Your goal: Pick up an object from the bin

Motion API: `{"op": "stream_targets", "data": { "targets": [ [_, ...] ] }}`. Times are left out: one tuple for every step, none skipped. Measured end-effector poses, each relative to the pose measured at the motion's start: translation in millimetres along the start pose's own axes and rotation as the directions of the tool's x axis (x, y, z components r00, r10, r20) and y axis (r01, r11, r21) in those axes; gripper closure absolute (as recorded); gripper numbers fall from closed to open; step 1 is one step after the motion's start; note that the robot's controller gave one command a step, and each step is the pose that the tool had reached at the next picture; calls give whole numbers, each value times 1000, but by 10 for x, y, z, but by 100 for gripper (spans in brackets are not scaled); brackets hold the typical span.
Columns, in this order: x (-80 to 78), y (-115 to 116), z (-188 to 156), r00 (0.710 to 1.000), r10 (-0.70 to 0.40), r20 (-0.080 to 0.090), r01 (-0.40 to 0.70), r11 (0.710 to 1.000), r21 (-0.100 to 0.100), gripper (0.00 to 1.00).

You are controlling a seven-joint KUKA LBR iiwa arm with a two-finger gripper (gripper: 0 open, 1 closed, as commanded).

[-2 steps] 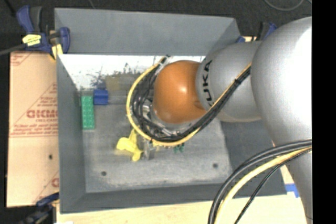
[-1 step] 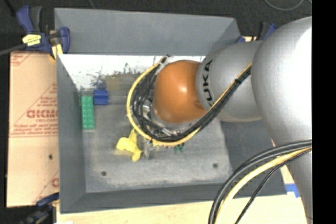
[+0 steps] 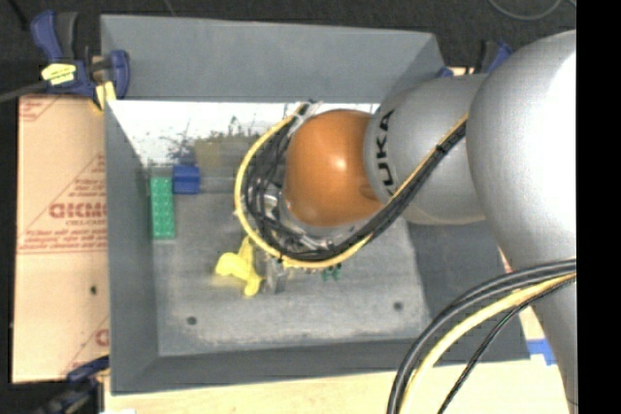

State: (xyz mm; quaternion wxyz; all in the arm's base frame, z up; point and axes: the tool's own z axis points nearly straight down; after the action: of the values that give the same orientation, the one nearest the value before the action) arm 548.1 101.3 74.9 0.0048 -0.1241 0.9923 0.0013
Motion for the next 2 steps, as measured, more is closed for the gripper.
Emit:
{"op": "stream_targets", "data": {
  "targets": [
    [-3, 0, -39, 1000, 1, 1, -1, 1000, 0, 100],
    [9, 0, -120, 1000, 2, -4, -2, 1000, 0, 100]
  ]
}}
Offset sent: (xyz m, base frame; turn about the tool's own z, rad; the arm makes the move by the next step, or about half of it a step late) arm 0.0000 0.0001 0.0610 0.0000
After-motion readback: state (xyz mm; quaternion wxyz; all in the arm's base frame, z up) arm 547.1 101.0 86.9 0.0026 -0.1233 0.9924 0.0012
